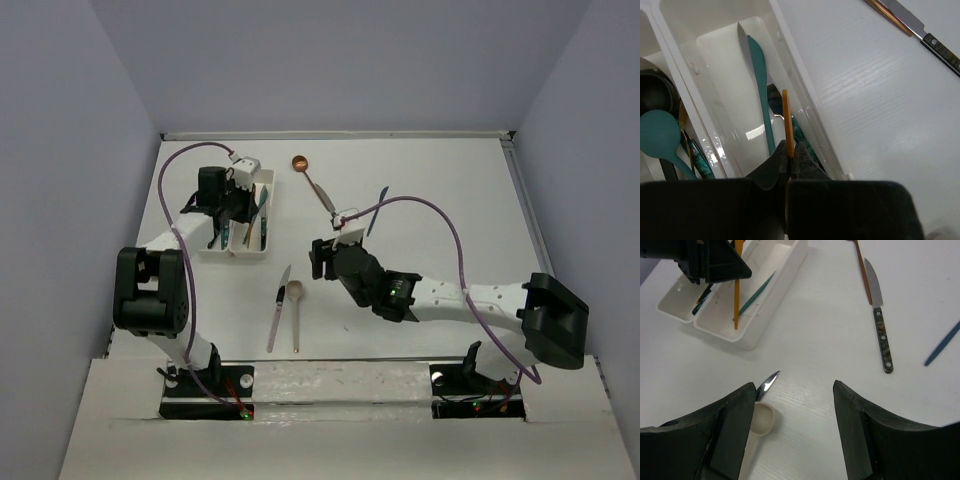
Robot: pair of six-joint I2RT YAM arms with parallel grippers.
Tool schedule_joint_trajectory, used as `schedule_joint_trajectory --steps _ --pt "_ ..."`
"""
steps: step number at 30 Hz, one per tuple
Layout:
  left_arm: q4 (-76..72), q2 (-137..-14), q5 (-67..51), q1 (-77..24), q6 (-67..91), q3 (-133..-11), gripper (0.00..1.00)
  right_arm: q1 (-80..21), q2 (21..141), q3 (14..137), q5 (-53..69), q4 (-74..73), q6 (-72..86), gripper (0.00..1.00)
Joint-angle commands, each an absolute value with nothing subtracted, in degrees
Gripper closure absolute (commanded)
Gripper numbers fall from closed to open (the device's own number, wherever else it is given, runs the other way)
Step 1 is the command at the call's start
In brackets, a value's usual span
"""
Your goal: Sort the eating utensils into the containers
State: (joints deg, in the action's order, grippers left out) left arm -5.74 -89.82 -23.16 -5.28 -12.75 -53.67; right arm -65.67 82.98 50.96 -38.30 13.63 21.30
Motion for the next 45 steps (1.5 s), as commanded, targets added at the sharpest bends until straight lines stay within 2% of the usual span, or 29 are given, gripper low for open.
schedule_joint_trajectory --steps 1,3,5,7,8,10,13,16,20,23,27,35,39,45 --pt "-7.91 -93.24 -20.74 -5.36 -13.36 -60.37 1.0 -65.48 80.78 49.05 -41.13 10.99 25.05 0.31" --pt "-7.21 -95.53 -20.66 -5.36 -12.83 -61.61 1.0 -65.48 80.42 48.17 -41.48 10.2 25.84 0.31" --pt "-6.51 -97.11 -20.65 -5.27 -12.57 -62.22 0.83 -65.48 80.16 47.9 -41.75 9.5 26.28 0.3" --pt "-5.8 -97.03 -20.83 -5.27 -12.57 -62.32 0.72 -65.48 80.24 48.07 -42.01 7.49 26.98 0.3" --pt "-5.71 -96.86 -20.48 -5.27 -12.48 -62.4 0.6 -65.48 80.33 48.34 -42.19 6.51 28.03 0.3" --pt "-5.19 -96.07 -19.26 -5.27 -12.57 -62.75 0.47 -64.96 80.86 48.95 -42.63 3.27 30.31 0.28" --pt "-4.48 -95.19 -17.67 -5.19 -12.83 -63.1 0.4 -62.51 81.73 50.53 -42.72 -4.08 35.65 0.26" --pt "-4.13 -94.05 -16.79 -5.1 -12.48 -63.11 0.37 -57.5 82.97 51.76 -37.29 -9.04 38.14 0.27" --pt "-3.43 -91.24 -17.84 -5.01 -11.87 -62.93 0.36 -42.67 86.21 55.18 -25.07 -12.12 35.87 0.31" --pt "-3.34 -87.9 -18.19 -5.01 -11.78 -61.97 0.35 -37.81 90.69 63.43 -23.9 -17.65 33.58 0.32" --pt "-3.69 -83.15 -19.16 -4.83 -12.48 -58.37 0.33 -32.01 103.6 77.05 -23.03 -25.91 29.97 0.32" --pt "-4.74 -73.23 -19.95 -3.96 -15.81 -50.46 0.3 -28.21 120.13 98.23 -21.26 -37.33 27.95 0.34" --pt "-5.54 -70.14 -20.48 -3.96 -16.7 -47.29 0.28 -28.21 124.01 101.42 -23.99 -40.87 28.56 0.34" --pt "-6.24 -68.12 -21.71 -3.87 -17.23 -45.44 0.28 -27.16 127.09 100.29 -19.26 -41.04 29.27 0.38"
